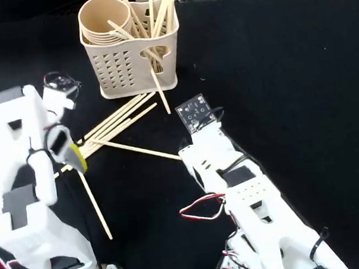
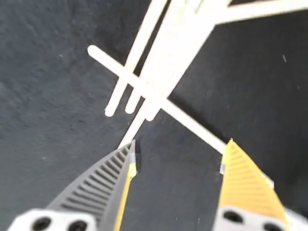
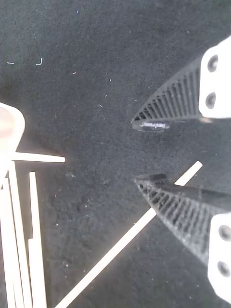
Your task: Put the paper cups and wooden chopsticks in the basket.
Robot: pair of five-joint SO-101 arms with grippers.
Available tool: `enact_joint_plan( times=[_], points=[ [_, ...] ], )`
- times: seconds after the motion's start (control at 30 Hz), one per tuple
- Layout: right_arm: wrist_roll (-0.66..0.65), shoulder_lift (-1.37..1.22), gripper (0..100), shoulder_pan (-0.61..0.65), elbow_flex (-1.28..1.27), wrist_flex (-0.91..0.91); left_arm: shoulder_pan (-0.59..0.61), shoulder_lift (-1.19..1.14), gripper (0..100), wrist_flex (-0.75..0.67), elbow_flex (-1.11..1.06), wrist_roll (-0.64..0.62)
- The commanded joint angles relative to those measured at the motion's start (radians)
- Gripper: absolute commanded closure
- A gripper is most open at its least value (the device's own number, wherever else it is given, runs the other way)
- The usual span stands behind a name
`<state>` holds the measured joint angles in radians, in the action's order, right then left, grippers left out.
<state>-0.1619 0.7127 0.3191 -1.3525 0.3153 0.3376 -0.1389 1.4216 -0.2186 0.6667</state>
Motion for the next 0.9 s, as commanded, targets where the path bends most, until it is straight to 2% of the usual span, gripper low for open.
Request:
enact_joint_plan(
  times=[0.0,0.13,0.27,0.47,0.63,0.87],
  points=[
    [0.008,0.022,83.5,0.011,0.008,-0.023,-0.025,0.124,71,-0.227,-0.208,-0.086],
    [0.008,0.022,83.5,0.011,0.008,-0.023,-0.044,0.209,71,-0.402,-0.387,-0.155],
    [0.008,0.022,83.5,0.011,0.008,-0.021,-0.035,0.210,71,-0.482,-0.455,-0.166],
    [0.008,0.024,83.5,0.011,0.007,-0.021,-0.012,0.184,73,-0.488,-0.460,-0.160],
    [0.008,0.024,83.5,0.011,0.007,-0.020,-0.015,0.126,93,-0.488,-0.458,-0.158],
    [0.008,0.024,83.5,0.011,0.008,-0.018,-0.015,0.118,88,-0.482,-0.455,-0.158]
  ],
)
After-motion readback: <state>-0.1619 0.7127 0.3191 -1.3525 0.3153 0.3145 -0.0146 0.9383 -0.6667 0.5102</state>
